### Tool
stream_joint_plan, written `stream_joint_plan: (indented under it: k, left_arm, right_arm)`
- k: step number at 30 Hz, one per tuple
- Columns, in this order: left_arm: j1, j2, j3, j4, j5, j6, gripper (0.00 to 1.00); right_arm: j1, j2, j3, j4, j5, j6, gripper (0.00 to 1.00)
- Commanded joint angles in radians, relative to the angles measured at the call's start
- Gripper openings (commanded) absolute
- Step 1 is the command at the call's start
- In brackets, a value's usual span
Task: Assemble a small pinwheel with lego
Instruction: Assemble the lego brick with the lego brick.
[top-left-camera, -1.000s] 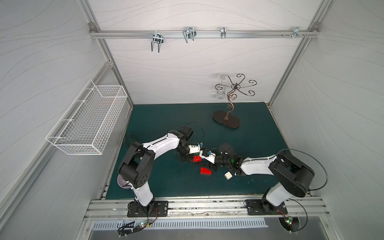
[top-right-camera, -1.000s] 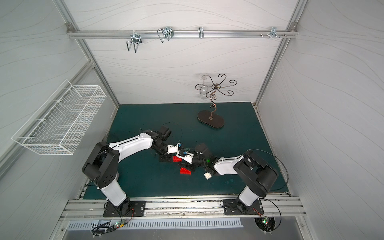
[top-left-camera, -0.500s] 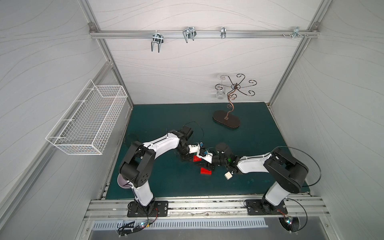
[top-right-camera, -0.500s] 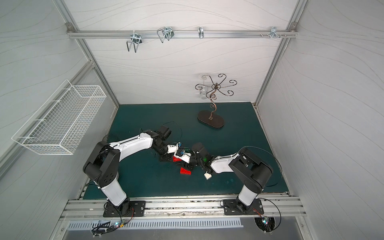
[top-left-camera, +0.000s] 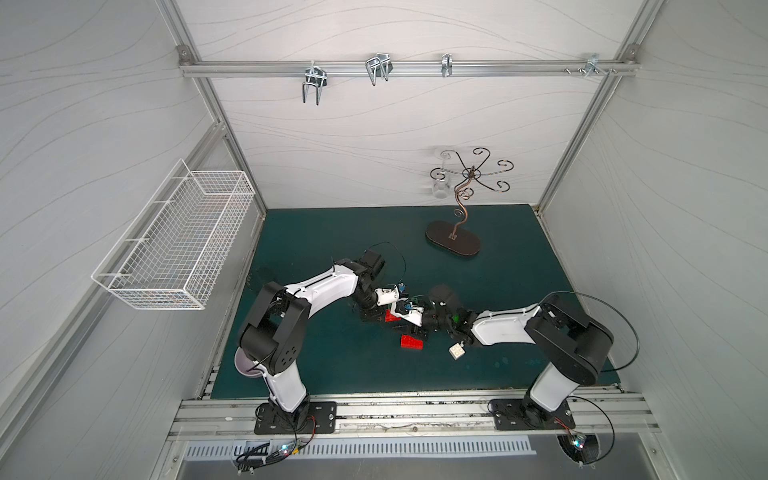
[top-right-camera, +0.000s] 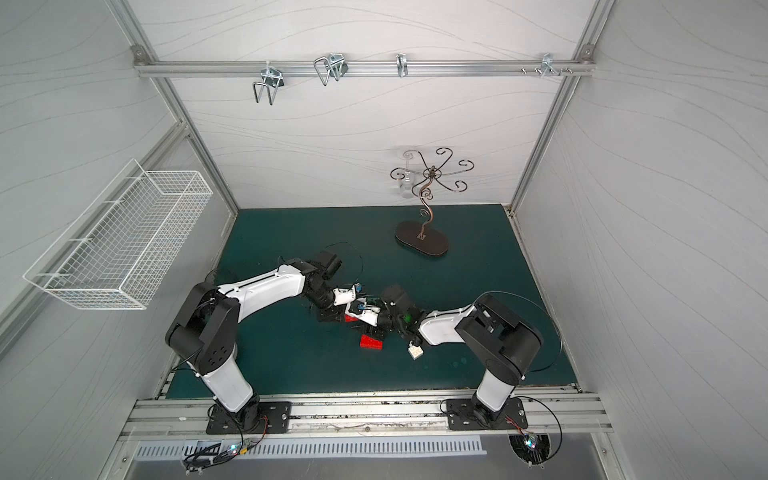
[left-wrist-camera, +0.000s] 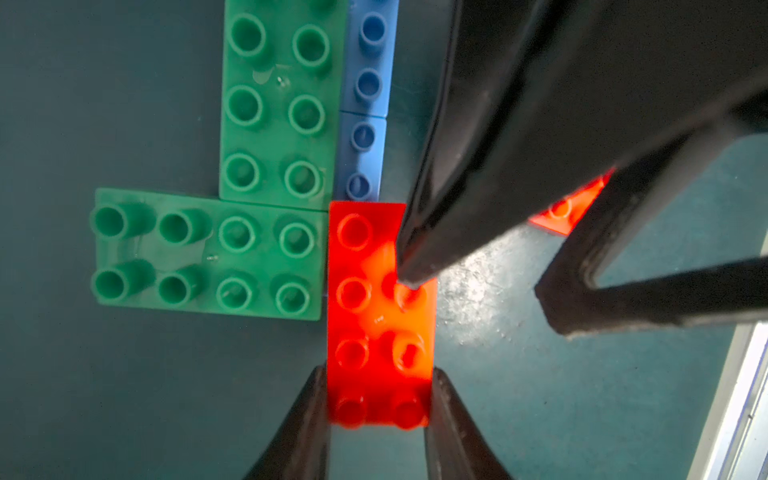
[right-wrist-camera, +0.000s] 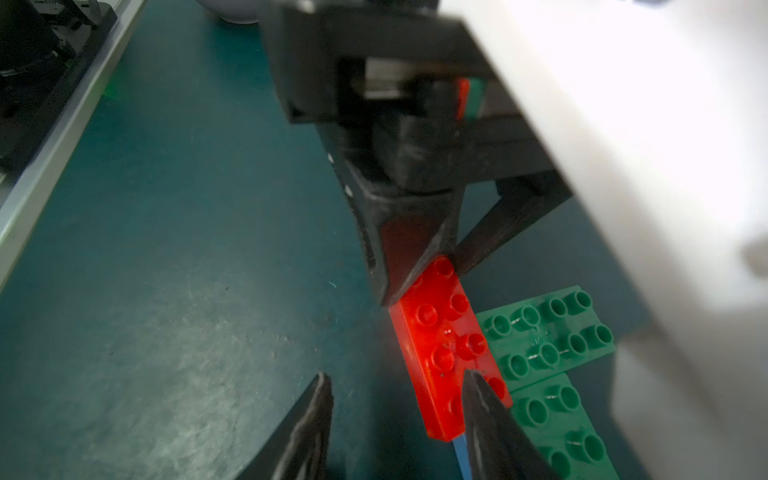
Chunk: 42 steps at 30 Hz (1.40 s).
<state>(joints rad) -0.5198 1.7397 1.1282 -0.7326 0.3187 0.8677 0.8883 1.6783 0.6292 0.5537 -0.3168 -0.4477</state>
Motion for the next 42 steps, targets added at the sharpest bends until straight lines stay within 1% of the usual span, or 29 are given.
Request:
stream_joint_plan:
  k: [1,5,7,9,15,19,24,28,32,36,38,42]
  left_arm:
    - [-0.011,0.022,0.042,-0.019,0.051,0.014,0.04]
    - [-0.011,0.019,0.045,-0.030,0.061,0.017,0.04]
    - [-0.011,0.025,0.050,-0.031,0.063,0.004,0.04]
    - [-0.011,0.032,0.048,-0.031,0.057,-0.008,0.03]
    - [-0.027,0.028,0.033,-0.037,0.061,-0.069,0.03]
    - [-0.029,0.020,0.018,-0.024,0.057,-0.092,0.05]
    - [-0.043,0.036,0.040,-0.029,0.074,-0.171,0.04]
    - [-0.080,0.010,-0.021,0.035,0.022,-0.231,0.04]
    - [-0.103,-0.001,-0.042,0.055,-0.030,-0.274,0.04]
    - [-0.102,0.016,-0.029,0.063,-0.017,-0.291,0.05]
    - [-0.103,0.033,-0.012,0.051,-0.010,-0.324,0.05]
    - [-0.104,0.016,-0.048,0.069,0.016,-0.357,0.07]
  right_arm:
    - [0.008,0.017,-0.007,-0.125,0.031,-0.008,0.52]
    - [0.009,-0.006,-0.020,-0.143,0.054,-0.006,0.51]
    - [0.005,0.005,-0.015,-0.152,0.070,-0.028,0.52]
    - [-0.005,0.015,0.005,-0.166,0.067,-0.023,0.52]
    - [-0.017,0.049,0.041,-0.224,0.082,-0.059,0.50]
    - [-0.021,0.075,0.041,-0.269,0.112,-0.108,0.49]
    - [-0.007,0.095,0.036,-0.242,0.100,-0.112,0.48]
    - [-0.006,0.127,0.069,-0.301,0.117,-0.138,0.46]
    - [0.006,0.148,0.063,-0.291,0.144,-0.159,0.44]
    - [0.009,0.162,0.056,-0.289,0.167,-0.167,0.44]
    - [0.008,0.177,0.057,-0.290,0.167,-0.169,0.44]
    - [0.009,0.172,0.068,-0.311,0.166,-0.171,0.43]
